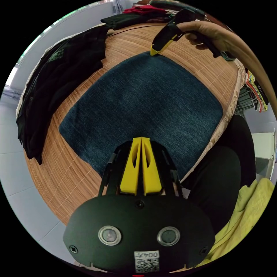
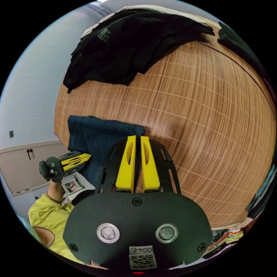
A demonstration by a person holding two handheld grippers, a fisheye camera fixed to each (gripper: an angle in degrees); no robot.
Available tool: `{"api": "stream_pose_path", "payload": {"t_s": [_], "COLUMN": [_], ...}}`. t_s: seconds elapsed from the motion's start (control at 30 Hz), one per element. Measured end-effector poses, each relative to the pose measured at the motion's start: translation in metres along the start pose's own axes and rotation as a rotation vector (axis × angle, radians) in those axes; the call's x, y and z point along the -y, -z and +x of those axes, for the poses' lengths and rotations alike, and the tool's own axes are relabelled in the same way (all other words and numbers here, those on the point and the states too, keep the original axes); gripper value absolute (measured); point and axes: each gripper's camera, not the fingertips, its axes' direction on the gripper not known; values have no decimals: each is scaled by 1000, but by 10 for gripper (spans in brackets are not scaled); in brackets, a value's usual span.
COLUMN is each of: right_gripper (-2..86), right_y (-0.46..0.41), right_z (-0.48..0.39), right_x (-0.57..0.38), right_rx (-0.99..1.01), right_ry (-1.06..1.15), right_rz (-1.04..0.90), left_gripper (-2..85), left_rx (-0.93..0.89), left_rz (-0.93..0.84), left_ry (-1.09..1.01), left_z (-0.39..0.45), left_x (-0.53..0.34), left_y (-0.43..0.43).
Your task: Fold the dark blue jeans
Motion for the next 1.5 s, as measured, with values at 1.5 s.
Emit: {"api": "stream_pose_path", "payload": {"t_s": [1.5], "right_gripper": [-8], "right_y": [-222], "right_z": [-78], "right_x": [-51], "right_rx": [-339], "right_ry": [286], "right_rz": [-413], "left_gripper": [4], "left_rx": [-167], "left_rz": [111], "left_ry": [321], "left_z": [-329], "left_x": [-154], "left_y": [-272]}}
